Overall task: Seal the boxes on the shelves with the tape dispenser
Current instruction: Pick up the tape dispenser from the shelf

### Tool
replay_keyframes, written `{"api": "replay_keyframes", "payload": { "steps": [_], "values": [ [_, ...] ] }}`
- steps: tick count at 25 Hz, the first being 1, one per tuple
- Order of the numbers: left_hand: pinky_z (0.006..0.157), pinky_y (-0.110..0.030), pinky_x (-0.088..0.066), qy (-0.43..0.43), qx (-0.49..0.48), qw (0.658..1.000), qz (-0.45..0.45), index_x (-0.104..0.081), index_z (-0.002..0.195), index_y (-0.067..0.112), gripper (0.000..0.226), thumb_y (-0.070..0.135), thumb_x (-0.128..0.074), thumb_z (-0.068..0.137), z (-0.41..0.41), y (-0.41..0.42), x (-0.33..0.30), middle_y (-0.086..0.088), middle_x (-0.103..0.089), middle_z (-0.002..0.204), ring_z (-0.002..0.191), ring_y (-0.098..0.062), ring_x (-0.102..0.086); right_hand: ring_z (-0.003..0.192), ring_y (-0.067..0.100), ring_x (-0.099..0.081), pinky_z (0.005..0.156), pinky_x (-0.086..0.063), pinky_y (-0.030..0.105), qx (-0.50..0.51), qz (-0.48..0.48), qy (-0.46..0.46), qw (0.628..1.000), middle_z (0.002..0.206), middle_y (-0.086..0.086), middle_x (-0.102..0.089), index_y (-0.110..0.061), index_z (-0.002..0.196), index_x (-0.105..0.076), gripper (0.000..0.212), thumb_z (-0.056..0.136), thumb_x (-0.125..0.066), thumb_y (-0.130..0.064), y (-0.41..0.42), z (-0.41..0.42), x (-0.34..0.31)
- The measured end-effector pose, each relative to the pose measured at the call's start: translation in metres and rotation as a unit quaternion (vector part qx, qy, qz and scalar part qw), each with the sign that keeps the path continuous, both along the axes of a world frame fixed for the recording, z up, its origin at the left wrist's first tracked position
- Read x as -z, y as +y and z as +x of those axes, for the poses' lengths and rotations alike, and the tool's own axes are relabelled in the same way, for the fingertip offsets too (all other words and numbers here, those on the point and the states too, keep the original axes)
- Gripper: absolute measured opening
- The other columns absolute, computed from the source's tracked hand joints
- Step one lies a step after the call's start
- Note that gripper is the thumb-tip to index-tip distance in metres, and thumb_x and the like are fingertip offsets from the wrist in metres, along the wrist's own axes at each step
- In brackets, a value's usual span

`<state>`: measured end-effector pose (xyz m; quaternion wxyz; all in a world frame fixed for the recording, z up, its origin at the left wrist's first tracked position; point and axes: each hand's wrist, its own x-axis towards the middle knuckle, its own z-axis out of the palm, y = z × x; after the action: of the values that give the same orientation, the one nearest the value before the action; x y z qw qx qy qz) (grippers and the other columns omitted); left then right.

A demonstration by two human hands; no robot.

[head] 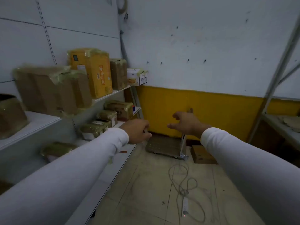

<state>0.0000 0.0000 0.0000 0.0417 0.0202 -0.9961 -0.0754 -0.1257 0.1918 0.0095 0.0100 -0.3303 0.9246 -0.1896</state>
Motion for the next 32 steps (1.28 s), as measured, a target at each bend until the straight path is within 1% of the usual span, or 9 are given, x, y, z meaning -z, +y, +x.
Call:
{"api": "replay_keyframes", "payload": {
  "steps": [2,5,7,11,15,18,21,26,32],
  "values": [
    [0.081,-0.035,-0.05,0.002,-0.016,1.0,0.008,-0.052,0.122,0.017,0.04,0.042,-0.053,0.091,-0.017,-0.01,0.003,-0.002,-0.06,0.113,0.095,-0.019,-0.056,0.126,0.029,-0.052,0.101,-0.047,0.041,-0.008,0.01,-0.007,1.0,0.143,0.01,-0.052,-0.012,0.141,-0.045,0.066,0.091,-0.061,-0.052,-0.012,-0.02,0.006],
    [0.067,-0.028,-0.042,-0.003,-0.02,1.0,0.01,-0.053,0.119,0.019,0.036,0.043,-0.053,0.091,-0.052,-0.036,0.018,-0.001,-0.06,0.105,0.084,-0.016,-0.054,0.126,0.029,-0.052,0.101,-0.047,0.042,-0.015,0.032,-0.01,0.999,0.143,0.009,-0.052,-0.013,0.141,-0.045,0.066,0.091,-0.06,-0.053,-0.039,-0.059,0.017],
    [0.063,-0.027,-0.04,-0.004,-0.018,1.0,0.012,-0.052,0.11,0.022,0.028,0.043,-0.052,0.091,-0.086,-0.056,0.028,0.0,-0.059,0.099,0.08,-0.015,-0.053,0.127,0.029,-0.052,0.102,-0.047,0.044,-0.015,0.04,-0.009,0.999,0.144,0.009,-0.051,-0.014,0.142,-0.044,0.066,0.091,-0.06,-0.053,-0.061,-0.089,0.022],
    [0.07,-0.033,-0.048,0.005,-0.014,0.999,0.039,-0.049,0.104,0.025,0.024,0.045,-0.051,0.092,-0.165,-0.104,0.038,0.002,-0.055,0.095,0.083,-0.017,-0.054,0.129,0.028,-0.05,0.107,-0.037,0.044,-0.001,0.063,0.003,0.998,0.145,0.006,-0.051,-0.015,0.142,-0.045,0.065,0.092,-0.057,-0.054,-0.101,-0.162,0.02],
    [0.077,-0.033,-0.048,-0.005,0.004,0.999,0.052,-0.052,0.118,0.019,0.035,0.043,-0.051,0.093,-0.255,-0.149,0.039,-0.003,-0.059,0.11,0.089,-0.018,-0.055,0.129,0.028,-0.05,0.103,-0.043,0.04,0.012,0.051,-0.011,0.999,0.146,0.008,-0.05,-0.014,0.143,-0.043,0.066,0.092,-0.057,-0.054,-0.134,-0.24,0.016],
    [0.088,-0.039,-0.05,-0.023,0.016,0.997,0.076,-0.048,0.127,0.019,0.042,0.044,-0.051,0.093,-0.325,-0.164,0.044,-0.002,-0.057,0.119,0.1,-0.019,-0.056,0.128,0.027,-0.051,0.103,-0.039,0.039,0.021,0.054,-0.011,0.998,0.145,0.007,-0.051,-0.016,0.143,-0.043,0.067,0.092,-0.055,-0.056,-0.154,-0.3,0.023],
    [0.088,-0.038,-0.05,-0.039,0.021,0.995,0.084,-0.047,0.129,0.021,0.043,0.044,-0.051,0.093,-0.393,-0.172,0.06,-0.001,-0.056,0.122,0.103,-0.018,-0.055,0.128,0.026,-0.051,0.103,-0.035,0.039,0.034,0.054,-0.021,0.998,0.143,0.006,-0.052,-0.017,0.142,-0.044,0.065,0.092,-0.054,-0.057,-0.17,-0.366,0.041],
    [0.092,-0.037,-0.049,-0.053,-0.013,0.995,0.086,-0.047,0.129,0.019,0.042,0.041,-0.051,0.094,-0.517,-0.196,0.083,-0.002,-0.056,0.124,0.105,-0.018,-0.055,0.129,0.03,-0.05,0.102,-0.046,0.041,0.016,0.03,-0.072,0.997,0.146,0.011,-0.049,-0.012,0.144,-0.041,0.067,0.093,-0.058,-0.051,-0.198,-0.502,0.072],
    [0.087,-0.036,-0.051,-0.069,-0.084,0.989,0.098,-0.051,0.121,0.017,0.033,0.036,-0.051,0.094,-0.627,-0.242,0.085,-0.004,-0.059,0.117,0.1,-0.019,-0.058,0.131,0.03,-0.048,0.105,-0.045,0.043,-0.038,0.035,-0.108,0.993,0.148,0.011,-0.047,-0.011,0.146,-0.041,0.068,0.093,-0.057,-0.051,-0.27,-0.648,0.081]
  ]
}}
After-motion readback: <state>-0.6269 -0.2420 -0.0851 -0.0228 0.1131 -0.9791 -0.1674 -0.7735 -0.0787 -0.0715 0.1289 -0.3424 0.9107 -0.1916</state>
